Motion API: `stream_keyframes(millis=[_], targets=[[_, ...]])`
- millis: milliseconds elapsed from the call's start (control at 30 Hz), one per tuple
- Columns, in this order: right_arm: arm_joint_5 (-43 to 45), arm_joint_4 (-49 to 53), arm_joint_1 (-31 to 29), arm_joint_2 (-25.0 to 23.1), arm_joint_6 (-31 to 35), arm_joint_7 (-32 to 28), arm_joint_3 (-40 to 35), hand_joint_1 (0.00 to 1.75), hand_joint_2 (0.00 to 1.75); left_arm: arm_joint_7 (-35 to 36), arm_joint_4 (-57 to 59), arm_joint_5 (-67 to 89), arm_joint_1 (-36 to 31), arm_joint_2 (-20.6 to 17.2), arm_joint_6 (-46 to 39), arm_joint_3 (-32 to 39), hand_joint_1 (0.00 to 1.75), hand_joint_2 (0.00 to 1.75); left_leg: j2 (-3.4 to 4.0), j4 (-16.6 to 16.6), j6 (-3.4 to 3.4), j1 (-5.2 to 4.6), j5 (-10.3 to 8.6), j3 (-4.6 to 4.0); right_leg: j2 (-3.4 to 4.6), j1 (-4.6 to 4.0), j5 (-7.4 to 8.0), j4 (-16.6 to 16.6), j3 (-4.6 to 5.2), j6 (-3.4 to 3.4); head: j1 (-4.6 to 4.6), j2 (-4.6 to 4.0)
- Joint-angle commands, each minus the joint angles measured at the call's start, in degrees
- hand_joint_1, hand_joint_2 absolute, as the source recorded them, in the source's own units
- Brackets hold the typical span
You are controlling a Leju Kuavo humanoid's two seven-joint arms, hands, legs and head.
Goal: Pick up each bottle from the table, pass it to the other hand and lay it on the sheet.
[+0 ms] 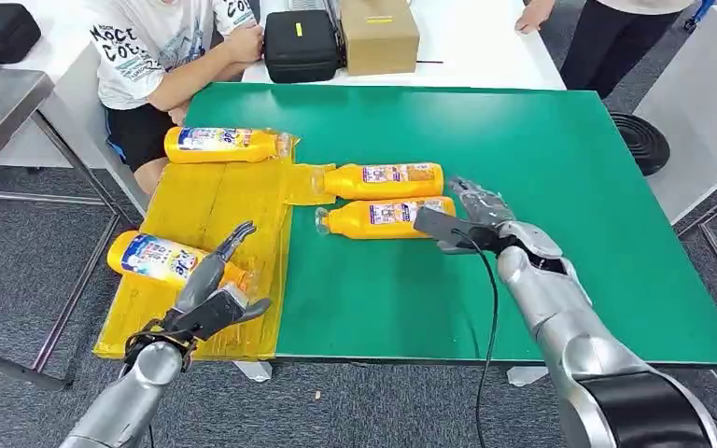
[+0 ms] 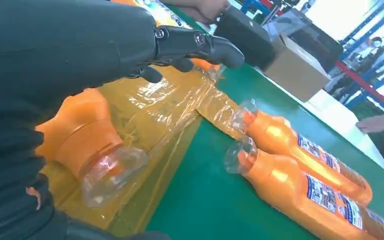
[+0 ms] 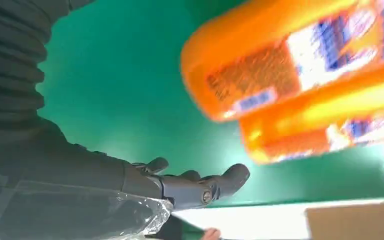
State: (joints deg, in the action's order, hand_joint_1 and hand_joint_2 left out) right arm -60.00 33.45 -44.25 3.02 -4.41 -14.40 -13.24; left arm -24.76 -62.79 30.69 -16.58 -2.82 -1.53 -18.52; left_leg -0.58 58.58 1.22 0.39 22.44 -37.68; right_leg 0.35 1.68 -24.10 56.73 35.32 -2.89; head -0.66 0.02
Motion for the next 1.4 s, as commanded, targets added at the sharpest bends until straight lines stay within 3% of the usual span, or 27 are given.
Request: stream_keyframes(millis=[33, 800, 1167, 1400], targets=[[-0.7, -11.0, -5.9, -5.9, -2.0, -1.5, -6.3, 0.0, 1.75, 0.6, 2.0, 0.6, -0.6, 1.4, -0.1, 2.2, 0.0, 1.75, 0.32, 0.0, -0.06, 0.07, 0.16, 0.29, 0.24, -0.1, -0.05, 0.0, -0.21, 0.21, -0.02, 0.0], [1.6, -12.4, -9.5, -6.3, -2.1, -0.7, -8.6, 0.0, 1.75, 1.2, 0.9, 0.2, 1.9, 0.8, -0.1, 4.5, 0.0, 1.75, 0.1, 0.0, -0.04, 0.04, 0.09, 0.16, 0.04, -0.07, -0.06, 0.0, -0.12, 0.15, -0.02, 0.0], [1.0, -16.3, -9.7, -4.8, -1.8, 5.0, -9.4, 0.0, 1.75, 1.9, 1.5, 0.0, 1.3, 1.4, 0.9, 4.2, 0.0, 1.75, -0.02, 0.0, -0.01, 0.01, 0.0, 0.05, -0.06, -0.02, -0.02, 0.0, -0.02, 0.07, -0.02, 0.0], [0.5, -17.2, -10.3, -4.5, -1.1, 7.2, -9.5, 0.0, 1.75, 2.0, 2.7, -0.4, 0.7, 1.7, 1.2, 3.7, 0.0, 1.75, 0.01, 0.0, -0.08, 0.13, 0.18, 0.44, -0.12, -0.18, -0.17, -0.1, -0.47, 0.31, -0.02, 0.0]])
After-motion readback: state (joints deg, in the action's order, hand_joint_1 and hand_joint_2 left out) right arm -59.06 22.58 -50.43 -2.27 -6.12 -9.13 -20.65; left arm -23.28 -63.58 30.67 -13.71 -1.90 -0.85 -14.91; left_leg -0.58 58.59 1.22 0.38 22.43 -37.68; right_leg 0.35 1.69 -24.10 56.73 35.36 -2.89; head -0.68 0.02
